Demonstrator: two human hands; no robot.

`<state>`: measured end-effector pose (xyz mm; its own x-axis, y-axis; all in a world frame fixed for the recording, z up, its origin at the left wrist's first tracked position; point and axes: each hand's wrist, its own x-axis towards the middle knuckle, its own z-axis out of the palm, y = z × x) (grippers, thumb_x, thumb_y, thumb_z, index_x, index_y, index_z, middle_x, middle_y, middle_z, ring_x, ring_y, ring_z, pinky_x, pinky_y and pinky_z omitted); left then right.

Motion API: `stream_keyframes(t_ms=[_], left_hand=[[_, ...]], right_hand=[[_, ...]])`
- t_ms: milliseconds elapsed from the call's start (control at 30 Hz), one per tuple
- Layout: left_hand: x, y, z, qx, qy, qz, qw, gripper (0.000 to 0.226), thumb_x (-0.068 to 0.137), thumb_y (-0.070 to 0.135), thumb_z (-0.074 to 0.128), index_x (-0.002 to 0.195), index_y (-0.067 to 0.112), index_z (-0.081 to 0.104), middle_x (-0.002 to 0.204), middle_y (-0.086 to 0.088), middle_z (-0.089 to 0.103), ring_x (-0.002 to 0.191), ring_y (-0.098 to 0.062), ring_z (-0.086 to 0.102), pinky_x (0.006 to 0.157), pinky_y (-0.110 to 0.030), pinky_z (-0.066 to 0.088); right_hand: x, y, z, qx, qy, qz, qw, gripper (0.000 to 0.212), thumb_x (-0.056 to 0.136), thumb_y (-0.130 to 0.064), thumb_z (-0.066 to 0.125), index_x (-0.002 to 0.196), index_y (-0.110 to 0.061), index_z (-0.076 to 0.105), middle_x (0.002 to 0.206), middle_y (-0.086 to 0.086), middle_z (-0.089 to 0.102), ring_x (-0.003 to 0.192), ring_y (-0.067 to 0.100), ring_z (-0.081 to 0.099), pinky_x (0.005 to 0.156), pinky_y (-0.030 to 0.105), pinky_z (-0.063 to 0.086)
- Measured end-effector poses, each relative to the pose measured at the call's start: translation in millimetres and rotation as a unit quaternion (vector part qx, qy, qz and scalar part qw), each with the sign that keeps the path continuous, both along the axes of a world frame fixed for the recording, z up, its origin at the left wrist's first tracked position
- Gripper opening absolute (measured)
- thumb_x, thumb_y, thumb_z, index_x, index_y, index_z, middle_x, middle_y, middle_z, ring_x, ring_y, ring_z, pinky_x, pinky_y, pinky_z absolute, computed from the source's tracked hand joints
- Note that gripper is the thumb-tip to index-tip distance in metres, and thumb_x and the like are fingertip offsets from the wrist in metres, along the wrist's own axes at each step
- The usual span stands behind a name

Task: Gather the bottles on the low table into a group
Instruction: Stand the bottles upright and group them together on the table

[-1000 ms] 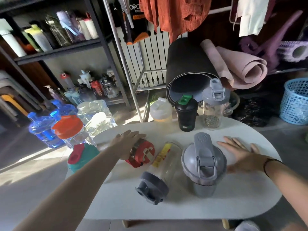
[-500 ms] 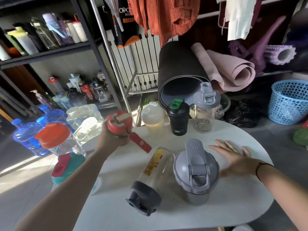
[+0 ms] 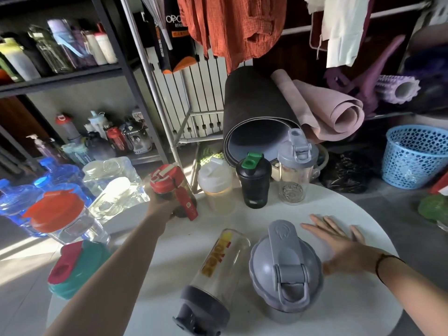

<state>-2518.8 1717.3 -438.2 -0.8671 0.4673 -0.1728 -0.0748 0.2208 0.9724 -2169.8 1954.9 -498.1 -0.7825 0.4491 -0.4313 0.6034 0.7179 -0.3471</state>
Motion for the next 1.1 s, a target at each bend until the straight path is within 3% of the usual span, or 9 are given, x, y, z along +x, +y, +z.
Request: stream_keyframes(t_ms=[133, 267, 333, 433, 567, 800, 900, 1000, 1100], left_hand=[[-4.8, 4.7, -8.4, -0.016, 0.013, -0.053, 0.998, 0.056, 0.075, -0.018, 0.063, 0.122, 0.011, 0.051, 0.102, -0.012, 0.066, 0.088, -0.026, 0.064, 0.075, -0.043, 0.056], [-7.0, 8.8, -8.2, -0.026, 0.023, -0.073, 0.997, 0.042, 0.076, -0.018, 0.064, 0.102, 0.015, 0.057, 0.073, 0.002, 0.071, 0.061, -0.01, 0.069, 0.053, -0.029, 0.058], [-7.7, 11.4, -8.1, -0.022, 0.02, -0.072, 0.997, 0.039, 0.077, -0.016, 0.065, 0.096, 0.018, 0.057, 0.074, 0.001, 0.071, 0.062, -0.011, 0.069, 0.057, -0.031, 0.058], [-7.7, 13.8, -10.6, -0.017, 0.023, -0.083, 0.996, 0.04, 0.077, -0.012, 0.068, 0.106, 0.013, 0.058, 0.086, -0.006, 0.069, 0.075, -0.019, 0.066, 0.073, -0.039, 0.055], [3.0, 16.4, -8.8, 0.001, 0.035, -0.096, 0.995, 0.04, 0.076, -0.016, 0.068, 0.093, 0.019, 0.058, 0.066, 0.01, 0.074, 0.06, -0.003, 0.071, 0.048, -0.021, 0.056], [8.1, 12.4, -21.1, 0.008, 0.023, -0.045, 0.999, 0.086, 0.069, -0.021, 0.069, 0.135, 0.02, 0.032, 0.112, -0.006, 0.052, 0.092, -0.019, 0.057, 0.048, -0.019, 0.055], [11.8, 6.1, -26.8, -0.056, 0.018, 0.003, 0.998, 0.117, 0.061, -0.012, 0.074, 0.152, 0.029, 0.013, 0.145, -0.01, 0.036, 0.125, -0.033, 0.043, 0.081, -0.039, 0.055], [46.5, -6.4, -9.8, -0.092, 0.042, 0.133, 0.986, 0.102, 0.074, -0.013, 0.055, 0.154, 0.03, 0.008, 0.157, -0.006, 0.018, 0.133, -0.03, 0.037, 0.081, -0.035, 0.049], [112.4, -27.9, 21.5, 0.054, 0.086, 0.185, 0.977, 0.079, 0.081, -0.015, 0.043, 0.145, 0.03, 0.032, 0.148, -0.004, 0.035, 0.126, -0.024, 0.043, 0.092, -0.037, 0.047]], right_hand=[[-0.3, 1.4, -2.1, 0.003, 0.002, 0.001, 1.0, 0.119, 0.049, -0.074, 0.068, 0.142, -0.059, -0.004, 0.142, -0.032, -0.029, 0.135, -0.005, -0.026, 0.113, 0.054, -0.012], [-1.8, 1.5, -4.3, 0.009, -0.004, -0.004, 1.0, 0.119, 0.048, -0.074, 0.067, 0.142, -0.059, -0.003, 0.144, -0.032, -0.028, 0.136, -0.005, -0.026, 0.114, 0.054, -0.011], [-1.9, 1.5, -4.3, 0.009, -0.006, -0.006, 1.0, 0.12, 0.047, -0.073, 0.067, 0.142, -0.059, -0.003, 0.145, -0.033, -0.026, 0.135, -0.006, -0.026, 0.114, 0.053, -0.011], [-1.7, 1.8, -5.7, 0.004, 0.003, -0.008, 1.0, 0.119, 0.047, -0.075, 0.07, 0.141, -0.061, -0.003, 0.142, -0.035, -0.028, 0.136, -0.006, -0.026, 0.113, 0.053, -0.012], [-1.2, 2.0, -6.3, -0.001, 0.008, -0.007, 1.0, 0.12, 0.045, -0.077, 0.069, 0.14, -0.062, -0.002, 0.141, -0.036, -0.028, 0.136, -0.007, -0.025, 0.113, 0.053, -0.013], [-0.7, 2.6, -6.7, -0.012, 0.014, -0.007, 1.0, 0.123, 0.04, -0.077, 0.065, 0.143, -0.059, 0.0, 0.142, -0.035, -0.026, 0.135, -0.006, -0.026, 0.112, 0.054, -0.013], [-1.0, 0.6, -3.8, -0.014, 0.015, -0.008, 1.0, 0.125, 0.035, -0.075, 0.06, 0.144, -0.057, 0.001, 0.148, -0.032, -0.022, 0.134, -0.007, -0.025, 0.112, 0.054, -0.013], [-0.5, -0.4, -1.5, -0.009, 0.015, -0.007, 1.0, 0.124, 0.035, -0.073, 0.058, 0.145, -0.056, 0.002, 0.155, -0.026, -0.019, 0.133, -0.007, -0.024, 0.112, 0.054, -0.013], [1.4, -1.1, -1.8, -0.011, 0.017, -0.006, 1.0, 0.121, 0.039, -0.071, 0.059, 0.145, -0.055, 0.002, 0.157, -0.022, -0.02, 0.133, -0.006, -0.025, 0.112, 0.054, -0.013]])
